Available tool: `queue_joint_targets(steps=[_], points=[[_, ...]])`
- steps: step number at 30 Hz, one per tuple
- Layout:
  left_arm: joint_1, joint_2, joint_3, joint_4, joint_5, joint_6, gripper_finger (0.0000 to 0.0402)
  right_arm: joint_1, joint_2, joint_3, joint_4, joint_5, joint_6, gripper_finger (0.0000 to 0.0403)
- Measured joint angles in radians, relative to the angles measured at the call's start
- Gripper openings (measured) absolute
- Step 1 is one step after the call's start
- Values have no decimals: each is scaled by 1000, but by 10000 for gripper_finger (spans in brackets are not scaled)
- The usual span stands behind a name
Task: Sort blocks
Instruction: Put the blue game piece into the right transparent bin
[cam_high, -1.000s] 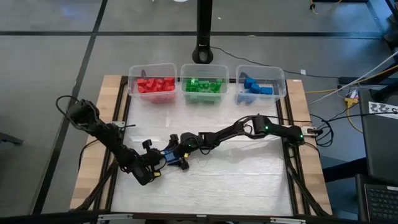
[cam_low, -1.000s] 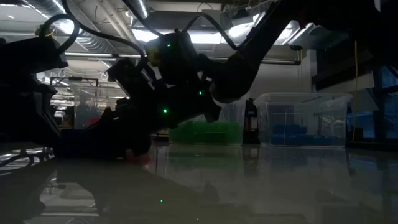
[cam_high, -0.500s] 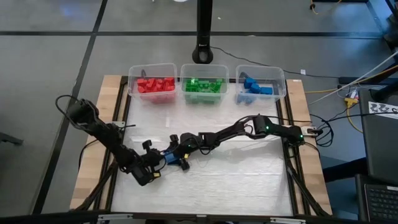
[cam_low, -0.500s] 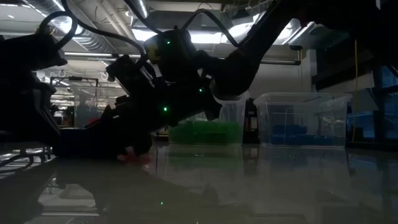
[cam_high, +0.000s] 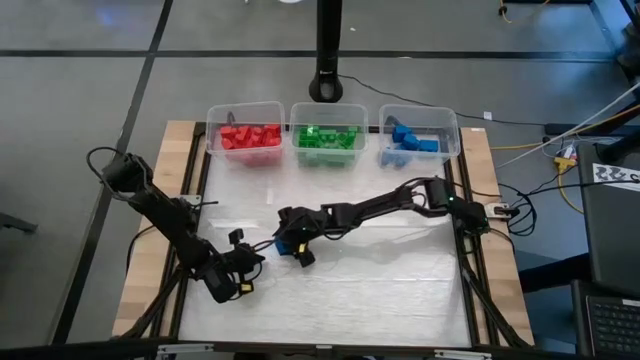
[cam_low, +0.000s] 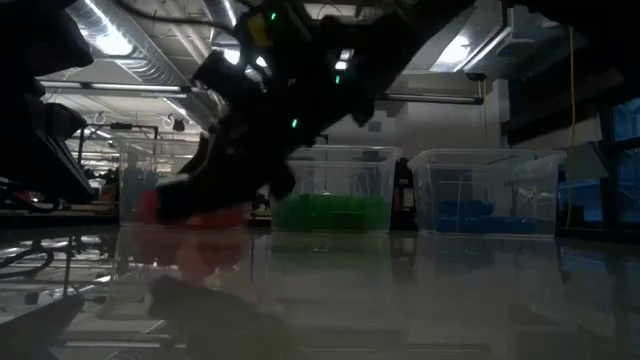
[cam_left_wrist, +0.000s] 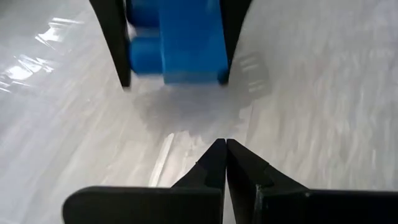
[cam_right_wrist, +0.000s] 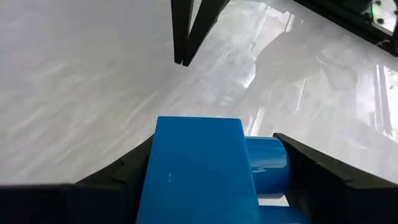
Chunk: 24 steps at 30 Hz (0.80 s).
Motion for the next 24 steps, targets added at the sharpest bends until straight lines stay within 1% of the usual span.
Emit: queue_joint_targets(steps=[7,12,20,24], points=[[0,0,0,0,0,-10,1,0,-98,0,-197,6,-30,265],[0,0,0,1,0,-9,1,0,-201,1,-336,75,-96,265],[1,0,0,4,0,-9,1,-1,-370,2,-642,324,-143,265],[1,0,-1,5,0,-9,1,-10,-458,2,-796,470,-150,265]])
